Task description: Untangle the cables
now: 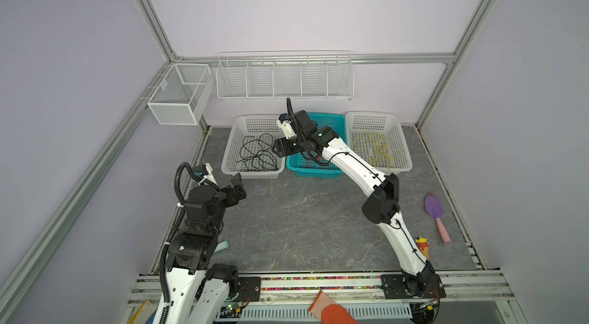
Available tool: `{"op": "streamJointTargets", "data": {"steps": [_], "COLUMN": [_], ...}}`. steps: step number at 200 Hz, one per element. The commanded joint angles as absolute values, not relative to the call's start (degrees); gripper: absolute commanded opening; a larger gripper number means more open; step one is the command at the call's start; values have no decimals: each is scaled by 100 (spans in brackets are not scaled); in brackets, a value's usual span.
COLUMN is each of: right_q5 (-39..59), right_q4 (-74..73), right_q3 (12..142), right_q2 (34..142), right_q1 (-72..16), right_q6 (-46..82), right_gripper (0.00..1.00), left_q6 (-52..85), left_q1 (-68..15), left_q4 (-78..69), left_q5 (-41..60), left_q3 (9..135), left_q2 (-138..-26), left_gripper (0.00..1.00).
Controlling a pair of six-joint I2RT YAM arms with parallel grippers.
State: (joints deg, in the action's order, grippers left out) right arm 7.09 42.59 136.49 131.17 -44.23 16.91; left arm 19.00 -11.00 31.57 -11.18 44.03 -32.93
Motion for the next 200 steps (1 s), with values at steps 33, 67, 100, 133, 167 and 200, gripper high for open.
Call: {"op": "streamJointTargets", "data": {"steps": [33, 67, 100, 133, 167, 200], "right_q5": [-671, -1570, -2503, -3197, -3351, -2980], "right_q4": [1694, 1594, 2301, 1897, 1314, 754], "right_q3": [8679, 6708, 5472, 4355, 4004, 3780], "right_q2": [8223, 6162, 5190, 4778, 4983, 5645], "right_q1": [-4352, -3990, -3142, -2347, -1584, -676], "right_q6": [740, 764, 1154, 1112, 1520, 1759], "right_gripper": [78, 89, 89, 89, 89, 89], "left_q6": [2217, 1981, 1068, 532, 469, 478], "left_q1": [-1126, -1129, -1125, -1104, -785, -558], "left_q4": [2585, 1349, -236, -1032, -2746, -3892], "left_q5": [-1894, -2158, -2067, -2305, -2435, -2226], "left_q3": [3903, 3081, 2420, 2272, 1825, 1736], "left_q2": [-3515, -3413, -3717, -4721, -5650, -6763], "left_gripper": [99, 99, 99, 99, 99, 99]}}
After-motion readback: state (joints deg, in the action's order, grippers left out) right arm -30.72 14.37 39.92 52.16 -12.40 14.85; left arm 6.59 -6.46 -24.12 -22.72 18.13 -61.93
